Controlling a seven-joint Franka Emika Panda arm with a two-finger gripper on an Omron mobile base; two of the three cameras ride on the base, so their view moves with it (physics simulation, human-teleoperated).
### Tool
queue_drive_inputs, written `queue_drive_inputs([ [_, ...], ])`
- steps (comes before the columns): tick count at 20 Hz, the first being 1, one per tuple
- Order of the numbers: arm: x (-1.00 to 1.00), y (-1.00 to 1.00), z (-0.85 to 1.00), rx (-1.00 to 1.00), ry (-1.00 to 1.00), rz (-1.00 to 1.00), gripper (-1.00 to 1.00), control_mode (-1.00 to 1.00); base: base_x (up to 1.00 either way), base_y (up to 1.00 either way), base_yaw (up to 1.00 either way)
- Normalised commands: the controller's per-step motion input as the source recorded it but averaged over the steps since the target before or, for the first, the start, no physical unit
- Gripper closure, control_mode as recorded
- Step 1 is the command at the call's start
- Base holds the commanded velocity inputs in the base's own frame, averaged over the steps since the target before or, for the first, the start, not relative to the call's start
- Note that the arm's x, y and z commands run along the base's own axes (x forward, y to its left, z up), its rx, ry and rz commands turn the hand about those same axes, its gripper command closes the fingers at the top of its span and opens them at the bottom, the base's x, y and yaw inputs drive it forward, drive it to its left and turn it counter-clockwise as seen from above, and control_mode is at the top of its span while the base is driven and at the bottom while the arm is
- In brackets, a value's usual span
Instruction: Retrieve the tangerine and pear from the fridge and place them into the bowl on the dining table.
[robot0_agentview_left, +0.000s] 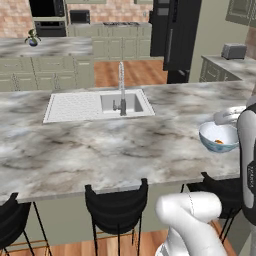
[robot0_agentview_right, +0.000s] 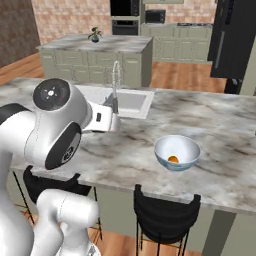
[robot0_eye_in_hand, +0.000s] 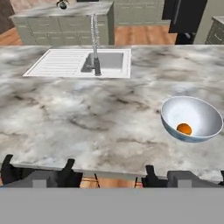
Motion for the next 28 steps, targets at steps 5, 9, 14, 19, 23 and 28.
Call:
queue_drive_inputs([
  [5,0.0,0.0,0.0,0.0,0.0,0.0,-1.0,1.0,-0.93,0.12,0.03],
  [9,0.0,0.0,0.0,0.0,0.0,0.0,-1.0,1.0,-0.95,0.76,0.1],
  [14,0.0,0.0,0.0,0.0,0.0,0.0,-1.0,1.0,-0.15,1.0,0.07],
  [19,0.0,0.0,0.0,0.0,0.0,0.0,-1.0,1.0,0.0,1.0,0.01],
  [23,0.0,0.0,0.0,0.0,0.0,0.0,-1.0,1.0,0.0,1.0,0.0],
  [28,0.0,0.0,0.0,0.0,0.0,0.0,-1.0,1.0,0.0,1.0,0.0],
])
